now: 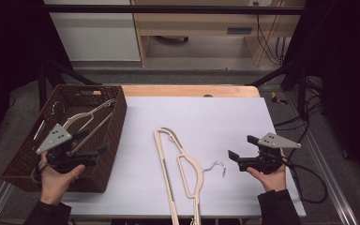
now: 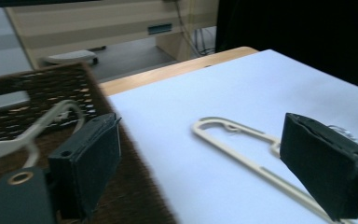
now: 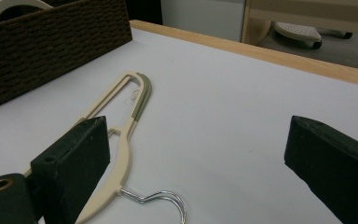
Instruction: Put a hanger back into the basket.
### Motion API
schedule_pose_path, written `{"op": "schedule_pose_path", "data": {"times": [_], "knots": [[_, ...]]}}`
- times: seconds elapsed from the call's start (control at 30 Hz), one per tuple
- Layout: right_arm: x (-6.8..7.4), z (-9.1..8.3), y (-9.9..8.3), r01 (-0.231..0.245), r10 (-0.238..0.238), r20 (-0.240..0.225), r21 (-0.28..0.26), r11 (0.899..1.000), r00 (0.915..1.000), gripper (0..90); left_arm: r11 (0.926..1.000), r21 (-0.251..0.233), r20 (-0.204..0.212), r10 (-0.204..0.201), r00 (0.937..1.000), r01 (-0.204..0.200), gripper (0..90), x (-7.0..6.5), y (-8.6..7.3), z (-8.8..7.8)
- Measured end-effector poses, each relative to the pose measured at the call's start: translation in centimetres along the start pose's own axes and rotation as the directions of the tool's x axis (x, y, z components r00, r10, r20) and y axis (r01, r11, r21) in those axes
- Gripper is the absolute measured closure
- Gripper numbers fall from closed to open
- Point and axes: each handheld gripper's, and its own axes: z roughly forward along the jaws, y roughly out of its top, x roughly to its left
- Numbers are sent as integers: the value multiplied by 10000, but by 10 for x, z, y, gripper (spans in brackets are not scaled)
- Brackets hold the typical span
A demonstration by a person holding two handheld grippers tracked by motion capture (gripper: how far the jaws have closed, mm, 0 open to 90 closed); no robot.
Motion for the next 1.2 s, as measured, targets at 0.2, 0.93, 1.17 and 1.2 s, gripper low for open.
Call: {"op": "schedule_pose_path", "data": {"times": [0.2, 0.93, 1.17, 1.2], "knots": [[1, 1, -3, -13, 14, -128, 86, 10000, 9999, 72, 9998, 196, 406, 91, 9991, -99, 94, -25, -10, 15], [12, 22, -16, 342, -292, -519, 980, 9946, 9982, 107, 9935, 988, 1161, 455, 9922, -572, 91, -62, -36, 54], [15, 38, -28, 671, -516, -896, 1798, 9814, 9946, 230, 9873, 1468, 1421, 405, 9890, -615, 97, -68, -46, 66], [15, 41, -30, 672, -497, -953, 1902, 9794, 9942, 249, 9863, 1513, 1459, 437, 9883, -660, 97, -68, -47, 67]]}}
